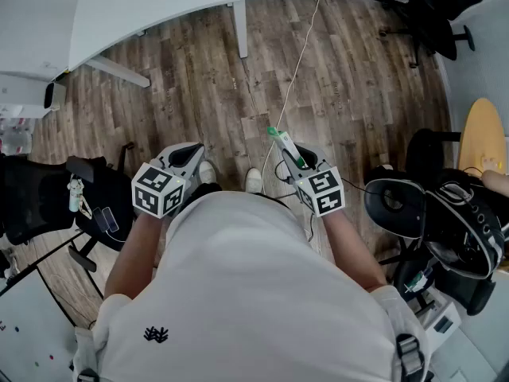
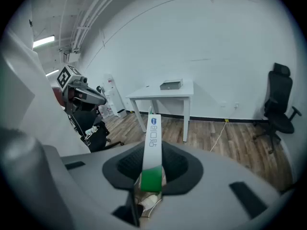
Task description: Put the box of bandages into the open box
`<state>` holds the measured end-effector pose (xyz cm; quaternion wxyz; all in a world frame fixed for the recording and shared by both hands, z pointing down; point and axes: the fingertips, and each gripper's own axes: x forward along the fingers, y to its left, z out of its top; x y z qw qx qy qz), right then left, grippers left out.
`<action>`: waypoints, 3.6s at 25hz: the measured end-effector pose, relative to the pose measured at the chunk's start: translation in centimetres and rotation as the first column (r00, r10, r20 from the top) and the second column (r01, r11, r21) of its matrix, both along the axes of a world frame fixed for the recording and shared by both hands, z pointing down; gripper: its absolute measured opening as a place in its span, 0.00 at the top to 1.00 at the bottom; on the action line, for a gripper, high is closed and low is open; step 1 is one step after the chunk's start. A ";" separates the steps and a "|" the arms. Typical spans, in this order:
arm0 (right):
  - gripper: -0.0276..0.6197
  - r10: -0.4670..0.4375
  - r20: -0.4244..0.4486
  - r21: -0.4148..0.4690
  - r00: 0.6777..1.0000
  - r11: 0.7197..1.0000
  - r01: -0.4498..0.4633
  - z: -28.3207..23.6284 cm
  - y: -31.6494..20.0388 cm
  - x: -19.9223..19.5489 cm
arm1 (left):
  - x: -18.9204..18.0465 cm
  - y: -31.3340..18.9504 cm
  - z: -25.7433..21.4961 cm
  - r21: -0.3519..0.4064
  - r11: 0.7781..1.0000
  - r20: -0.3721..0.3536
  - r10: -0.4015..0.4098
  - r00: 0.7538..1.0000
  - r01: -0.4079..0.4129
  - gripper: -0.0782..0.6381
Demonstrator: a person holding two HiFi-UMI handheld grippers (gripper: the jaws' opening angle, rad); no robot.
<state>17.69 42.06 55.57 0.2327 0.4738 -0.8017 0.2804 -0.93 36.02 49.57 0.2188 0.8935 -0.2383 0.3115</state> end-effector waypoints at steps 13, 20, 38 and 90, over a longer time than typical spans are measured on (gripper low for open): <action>0.82 -0.023 -0.011 -0.021 1.000 1.000 0.022 0.7 -2.0 0.0 | 2.1 -1.1 -0.3 -0.001 1.000 -0.056 0.019 0.998 -0.019 0.88; 0.82 0.018 -0.027 -0.061 0.999 0.998 -0.020 0.2 -7.9 -0.4 | 1.7 -8.0 0.0 -0.001 0.999 -0.091 0.041 0.995 -0.042 0.88; 0.82 0.053 -0.056 -0.006 0.997 0.999 -0.053 -3.3 -27.9 -6.5 | -6.8 -23.0 0.2 0.028 1.000 -0.166 -0.002 0.986 0.007 0.88; 0.82 -0.208 -0.111 -0.004 0.972 0.978 0.208 -0.5 -75.4 -15.3 | -14.5 -53.9 -3.1 0.075 0.939 -0.124 -0.325 0.938 0.335 0.88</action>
